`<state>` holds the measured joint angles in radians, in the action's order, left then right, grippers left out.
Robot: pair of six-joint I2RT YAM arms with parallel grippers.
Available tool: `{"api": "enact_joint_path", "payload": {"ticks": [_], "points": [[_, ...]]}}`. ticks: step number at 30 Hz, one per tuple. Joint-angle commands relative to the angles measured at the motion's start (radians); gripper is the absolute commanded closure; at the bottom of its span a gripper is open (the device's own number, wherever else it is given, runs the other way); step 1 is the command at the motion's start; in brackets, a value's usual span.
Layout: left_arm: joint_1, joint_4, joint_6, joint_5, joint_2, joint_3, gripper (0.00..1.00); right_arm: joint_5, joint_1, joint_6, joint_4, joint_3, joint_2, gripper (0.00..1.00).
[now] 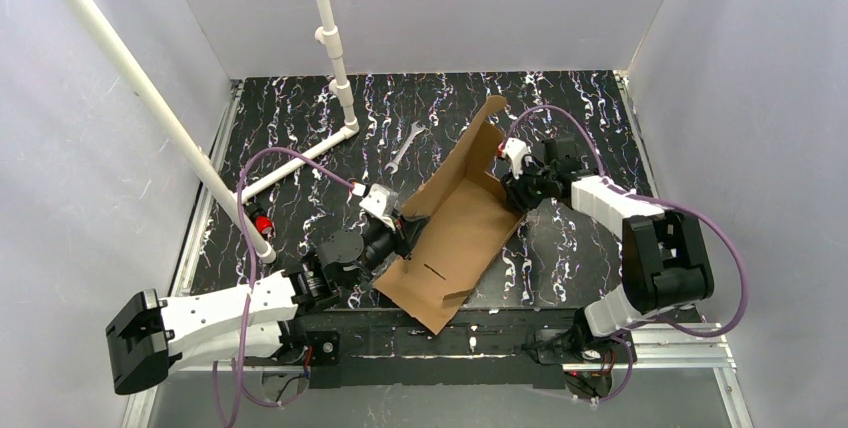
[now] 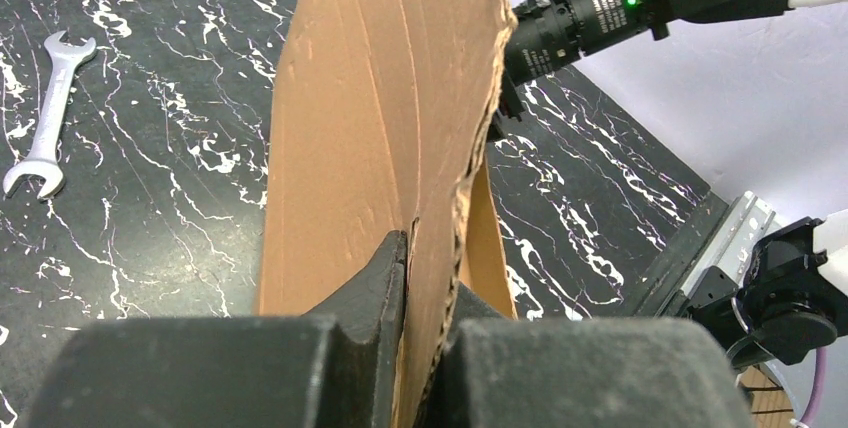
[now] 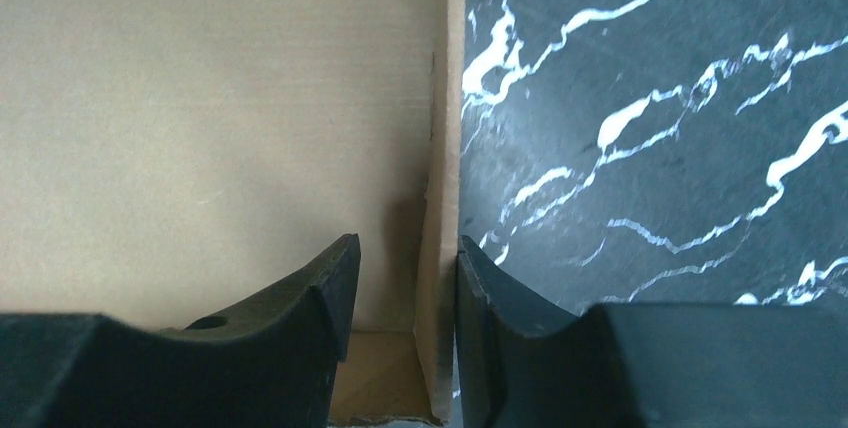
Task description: Fold the paper box
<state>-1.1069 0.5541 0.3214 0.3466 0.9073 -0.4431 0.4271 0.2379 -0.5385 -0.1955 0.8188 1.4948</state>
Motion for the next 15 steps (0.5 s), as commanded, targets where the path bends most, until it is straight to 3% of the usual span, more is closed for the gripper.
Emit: {"api": "enact_joint_path", "payload": {"ticks": [1,8,9,10,12,15], "points": [[0.002,-0.003,0.034,-0.059,0.021,-0.034,1.0,0.04,0.064,0.025,0.069,0.054,0.063,0.53],[0.002,0.003,0.056,-0.053,0.021,-0.043,1.0,-0.037,0.074,0.092,0.201,0.017,0.076,0.53],[0.004,0.002,0.056,-0.042,0.006,-0.037,1.0,-0.052,0.071,0.097,0.219,0.01,0.07,0.59],[0.004,0.001,0.057,-0.02,-0.008,-0.03,1.0,-0.066,0.066,0.101,0.225,0.004,0.063,0.8],[0.004,0.002,0.074,0.055,-0.048,-0.006,1.0,-0.07,0.055,0.11,0.23,-0.01,0.049,0.95],[0.005,0.018,0.095,0.147,-0.089,0.026,1.0,-0.034,0.039,0.11,0.221,-0.022,0.035,0.99]]}}
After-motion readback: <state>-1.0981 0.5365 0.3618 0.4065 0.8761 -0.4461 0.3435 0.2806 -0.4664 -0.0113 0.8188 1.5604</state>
